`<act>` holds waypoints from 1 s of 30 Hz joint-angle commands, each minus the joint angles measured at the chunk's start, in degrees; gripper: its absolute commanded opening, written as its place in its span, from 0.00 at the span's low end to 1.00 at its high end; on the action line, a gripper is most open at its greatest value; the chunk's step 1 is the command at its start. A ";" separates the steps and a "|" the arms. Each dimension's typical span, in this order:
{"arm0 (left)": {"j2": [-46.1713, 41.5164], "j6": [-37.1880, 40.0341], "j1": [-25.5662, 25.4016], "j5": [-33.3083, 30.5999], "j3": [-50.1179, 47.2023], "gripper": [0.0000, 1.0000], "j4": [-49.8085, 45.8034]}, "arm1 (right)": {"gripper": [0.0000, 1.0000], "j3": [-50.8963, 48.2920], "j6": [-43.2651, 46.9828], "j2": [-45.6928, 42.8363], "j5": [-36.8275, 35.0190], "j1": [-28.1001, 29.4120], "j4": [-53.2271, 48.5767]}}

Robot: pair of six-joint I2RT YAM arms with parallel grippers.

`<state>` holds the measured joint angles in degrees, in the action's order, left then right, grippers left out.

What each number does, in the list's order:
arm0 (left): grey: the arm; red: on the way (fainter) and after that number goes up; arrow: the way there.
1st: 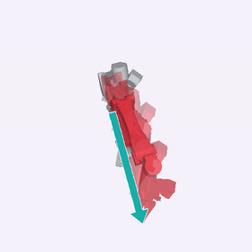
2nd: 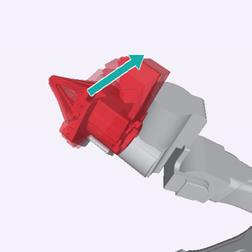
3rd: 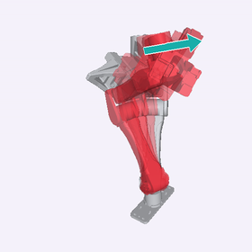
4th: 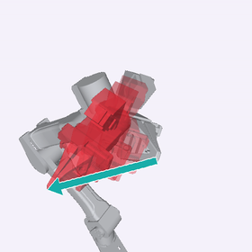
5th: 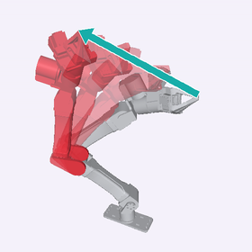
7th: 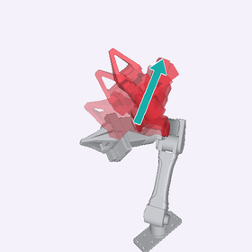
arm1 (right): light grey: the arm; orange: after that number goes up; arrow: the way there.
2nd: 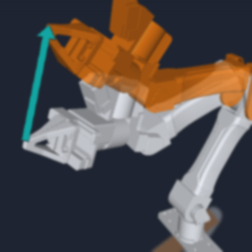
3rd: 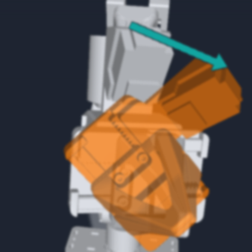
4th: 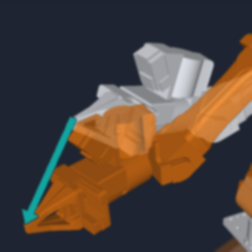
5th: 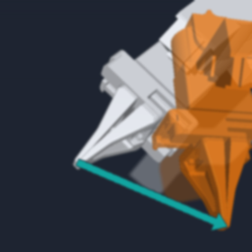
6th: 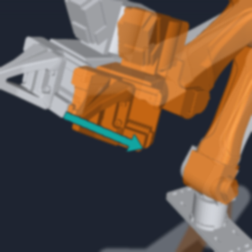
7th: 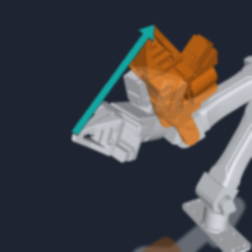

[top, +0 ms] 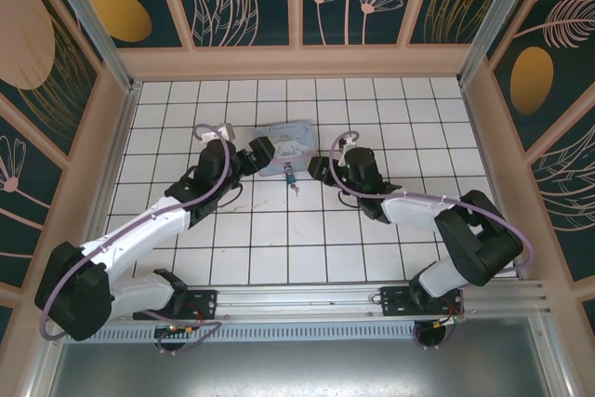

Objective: Unlock the padlock with the key

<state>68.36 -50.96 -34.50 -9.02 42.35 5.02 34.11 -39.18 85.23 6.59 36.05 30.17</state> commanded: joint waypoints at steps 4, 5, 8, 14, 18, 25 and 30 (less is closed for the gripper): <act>-1.86 4.91 -0.25 -8.65 0.90 0.98 -0.96 | 0.56 0.33 3.85 0.05 0.42 1.42 -2.26; -1.58 5.33 -0.17 -9.59 1.27 0.99 -1.35 | 0.57 0.76 4.62 0.69 1.00 1.80 -2.26; -0.62 7.38 -0.21 -11.15 2.21 0.99 -1.76 | 0.58 0.59 5.16 2.26 1.67 2.81 0.08; 1.01 10.93 -0.02 -14.25 1.54 0.98 1.26 | 0.63 3.35 7.95 5.77 -1.85 4.96 -1.45; 2.34 12.57 0.18 -15.49 0.10 0.99 5.48 | 0.65 6.86 10.11 8.37 -8.33 7.80 -6.00; 6.00 14.92 0.22 -17.79 0.19 0.99 9.75 | 0.75 8.67 11.42 10.99 -12.39 9.88 -5.52; 8.08 14.47 0.58 -18.43 1.41 0.99 10.06 | 0.72 10.96 10.40 13.25 -7.77 7.52 -7.72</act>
<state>75.48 -37.50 -34.39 -25.32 42.41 12.69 42.63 -29.21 96.82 -2.68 45.01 24.21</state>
